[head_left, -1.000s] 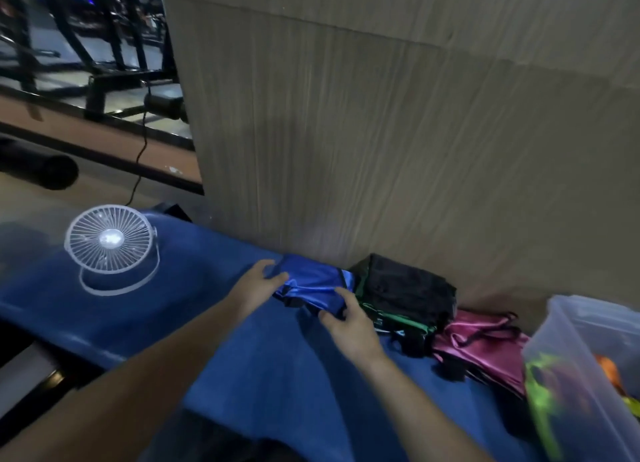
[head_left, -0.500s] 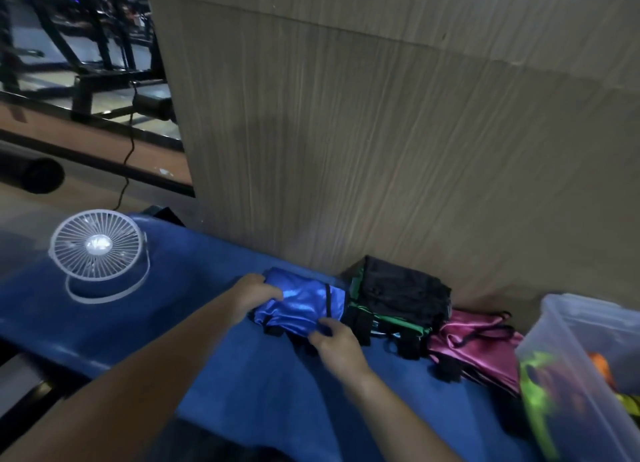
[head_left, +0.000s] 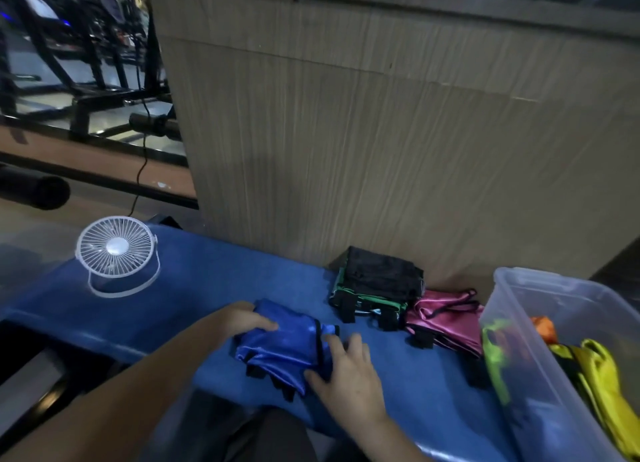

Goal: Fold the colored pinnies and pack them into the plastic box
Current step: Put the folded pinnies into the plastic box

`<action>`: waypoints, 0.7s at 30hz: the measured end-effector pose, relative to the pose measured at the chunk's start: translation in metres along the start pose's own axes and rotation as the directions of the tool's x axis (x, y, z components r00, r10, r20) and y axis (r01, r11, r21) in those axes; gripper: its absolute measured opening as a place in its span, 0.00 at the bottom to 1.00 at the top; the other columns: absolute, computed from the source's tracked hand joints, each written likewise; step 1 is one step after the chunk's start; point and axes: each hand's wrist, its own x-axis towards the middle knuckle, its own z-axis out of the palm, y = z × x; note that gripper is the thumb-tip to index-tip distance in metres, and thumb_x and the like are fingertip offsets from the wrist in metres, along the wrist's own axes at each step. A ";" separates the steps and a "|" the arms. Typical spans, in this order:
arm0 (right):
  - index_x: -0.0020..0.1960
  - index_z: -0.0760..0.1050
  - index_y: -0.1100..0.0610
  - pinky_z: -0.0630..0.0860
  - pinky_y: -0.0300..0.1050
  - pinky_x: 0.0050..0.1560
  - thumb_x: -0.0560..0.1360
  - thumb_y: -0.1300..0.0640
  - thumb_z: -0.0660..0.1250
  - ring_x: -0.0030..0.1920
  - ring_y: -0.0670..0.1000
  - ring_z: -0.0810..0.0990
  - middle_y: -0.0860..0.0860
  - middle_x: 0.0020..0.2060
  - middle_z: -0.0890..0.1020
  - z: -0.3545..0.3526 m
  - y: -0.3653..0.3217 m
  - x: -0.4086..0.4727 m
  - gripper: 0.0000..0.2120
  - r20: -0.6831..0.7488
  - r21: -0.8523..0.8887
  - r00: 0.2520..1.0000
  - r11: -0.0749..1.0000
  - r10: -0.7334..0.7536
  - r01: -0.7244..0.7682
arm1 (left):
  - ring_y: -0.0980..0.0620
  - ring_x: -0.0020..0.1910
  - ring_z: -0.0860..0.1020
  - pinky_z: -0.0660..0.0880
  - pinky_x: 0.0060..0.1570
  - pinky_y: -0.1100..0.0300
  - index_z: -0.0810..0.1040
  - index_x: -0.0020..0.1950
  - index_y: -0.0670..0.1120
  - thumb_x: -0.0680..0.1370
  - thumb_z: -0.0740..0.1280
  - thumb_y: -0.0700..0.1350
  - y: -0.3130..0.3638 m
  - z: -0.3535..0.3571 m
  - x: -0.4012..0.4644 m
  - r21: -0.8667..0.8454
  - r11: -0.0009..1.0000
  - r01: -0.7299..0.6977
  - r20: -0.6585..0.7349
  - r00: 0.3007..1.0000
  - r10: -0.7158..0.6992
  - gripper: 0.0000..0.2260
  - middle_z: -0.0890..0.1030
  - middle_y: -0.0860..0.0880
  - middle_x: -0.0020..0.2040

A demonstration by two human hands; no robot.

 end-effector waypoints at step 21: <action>0.75 0.60 0.43 0.69 0.50 0.64 0.67 0.39 0.66 0.60 0.57 0.70 0.51 0.59 0.68 0.022 0.007 0.042 0.38 0.088 -0.079 0.983 0.983 -0.159 0.166 | 0.50 0.53 0.83 0.78 0.58 0.50 0.77 0.57 0.49 0.61 0.77 0.61 0.020 0.008 -0.012 -0.047 0.945 -0.324 0.041 0.945 0.326 0.29 0.84 0.48 0.53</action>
